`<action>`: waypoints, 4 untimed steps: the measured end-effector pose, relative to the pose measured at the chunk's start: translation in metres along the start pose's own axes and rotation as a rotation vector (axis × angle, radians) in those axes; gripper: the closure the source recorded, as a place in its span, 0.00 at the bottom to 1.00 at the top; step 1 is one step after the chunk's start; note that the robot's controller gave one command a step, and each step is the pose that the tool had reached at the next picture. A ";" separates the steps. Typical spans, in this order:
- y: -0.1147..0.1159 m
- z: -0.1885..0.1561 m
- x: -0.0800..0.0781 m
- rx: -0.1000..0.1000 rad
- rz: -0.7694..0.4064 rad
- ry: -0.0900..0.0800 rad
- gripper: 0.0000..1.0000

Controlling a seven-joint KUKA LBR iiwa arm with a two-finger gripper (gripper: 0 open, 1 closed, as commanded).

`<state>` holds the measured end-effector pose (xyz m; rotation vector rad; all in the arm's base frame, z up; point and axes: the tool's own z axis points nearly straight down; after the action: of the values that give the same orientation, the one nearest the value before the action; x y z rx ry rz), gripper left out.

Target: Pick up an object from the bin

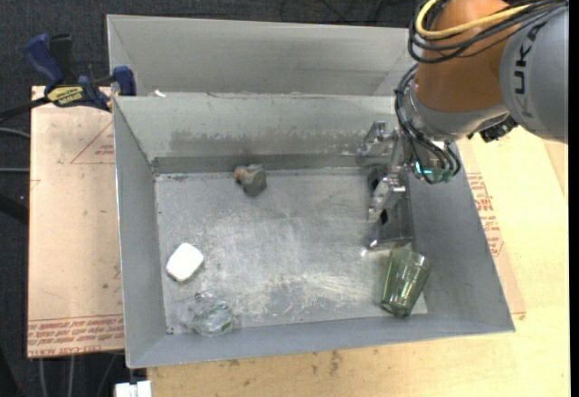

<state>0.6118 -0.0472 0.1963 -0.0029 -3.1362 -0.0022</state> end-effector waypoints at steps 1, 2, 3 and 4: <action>0.000 -0.004 -0.002 0.001 -0.001 -0.007 0.00; -0.019 0.008 0.020 0.000 -0.079 -0.011 0.00; -0.047 0.023 0.038 0.002 -0.262 -0.006 0.00; -0.063 0.051 0.028 0.003 -0.385 -0.010 0.00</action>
Offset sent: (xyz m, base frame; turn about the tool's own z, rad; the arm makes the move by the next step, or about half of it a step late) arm -0.0495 -0.0496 -0.0231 -0.1546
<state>0.5834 -0.1099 0.1459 0.5985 -3.0891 0.0002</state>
